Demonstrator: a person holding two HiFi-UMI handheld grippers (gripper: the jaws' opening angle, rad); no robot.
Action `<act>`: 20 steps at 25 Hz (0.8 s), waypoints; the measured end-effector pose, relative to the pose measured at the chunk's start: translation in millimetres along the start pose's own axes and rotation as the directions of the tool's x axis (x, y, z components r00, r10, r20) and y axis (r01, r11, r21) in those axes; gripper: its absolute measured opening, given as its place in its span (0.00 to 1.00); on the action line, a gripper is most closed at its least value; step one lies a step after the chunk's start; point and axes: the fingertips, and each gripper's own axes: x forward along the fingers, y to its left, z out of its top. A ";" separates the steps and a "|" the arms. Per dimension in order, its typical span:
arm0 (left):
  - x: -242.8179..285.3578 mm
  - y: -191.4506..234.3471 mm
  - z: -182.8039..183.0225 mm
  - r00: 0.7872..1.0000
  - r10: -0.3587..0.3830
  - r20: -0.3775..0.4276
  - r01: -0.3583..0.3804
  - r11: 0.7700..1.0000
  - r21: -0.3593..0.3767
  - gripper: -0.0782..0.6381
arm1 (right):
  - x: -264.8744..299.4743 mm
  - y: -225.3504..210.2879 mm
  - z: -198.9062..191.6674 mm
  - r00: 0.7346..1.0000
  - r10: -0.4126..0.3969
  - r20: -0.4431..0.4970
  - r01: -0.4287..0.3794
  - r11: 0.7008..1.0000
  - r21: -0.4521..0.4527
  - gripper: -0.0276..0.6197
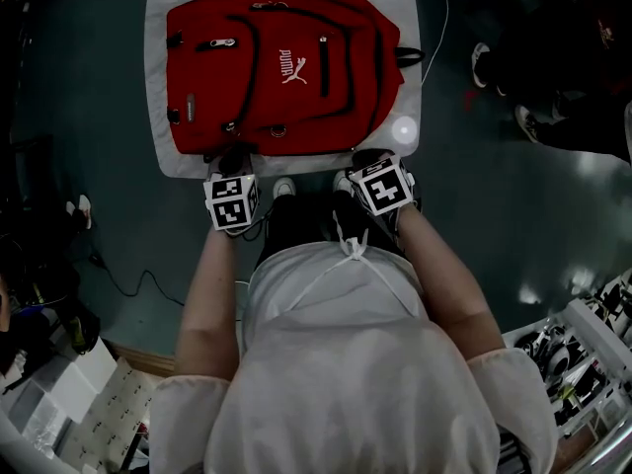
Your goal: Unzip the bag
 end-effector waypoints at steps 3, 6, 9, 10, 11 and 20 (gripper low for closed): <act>-1.6 0.4 -0.1 1.000 0.006 0.003 -0.006 1.000 -0.005 0.14 | -4.5 -16.8 -0.9 1.000 -0.023 0.006 0.023 1.000 -0.018 0.09; -2.2 1.3 0.7 1.000 0.023 0.010 -0.023 1.000 -0.005 0.14 | -6.3 -30.5 -1.3 0.999 -0.032 0.004 0.032 0.999 -0.021 0.09; -1.4 0.8 0.7 0.999 0.032 0.010 -0.032 0.999 -0.009 0.14 | -9.0 -40.3 0.6 0.999 -0.049 -0.001 0.049 0.998 -0.043 0.09; -1.0 0.6 0.3 0.999 0.035 0.009 -0.035 0.999 -0.011 0.14 | -10.6 -43.2 1.9 0.999 -0.053 -0.004 0.053 0.998 -0.046 0.09; -0.5 0.5 -0.1 0.999 0.038 0.008 -0.037 0.999 -0.013 0.14 | -11.5 -46.5 2.6 0.999 -0.053 -0.009 0.053 0.998 -0.045 0.09; -1.3 0.7 -0.2 0.997 0.072 0.015 -0.072 0.997 -0.017 0.14 | -10.7 -51.8 6.5 0.996 -0.083 -0.012 0.082 0.994 -0.077 0.09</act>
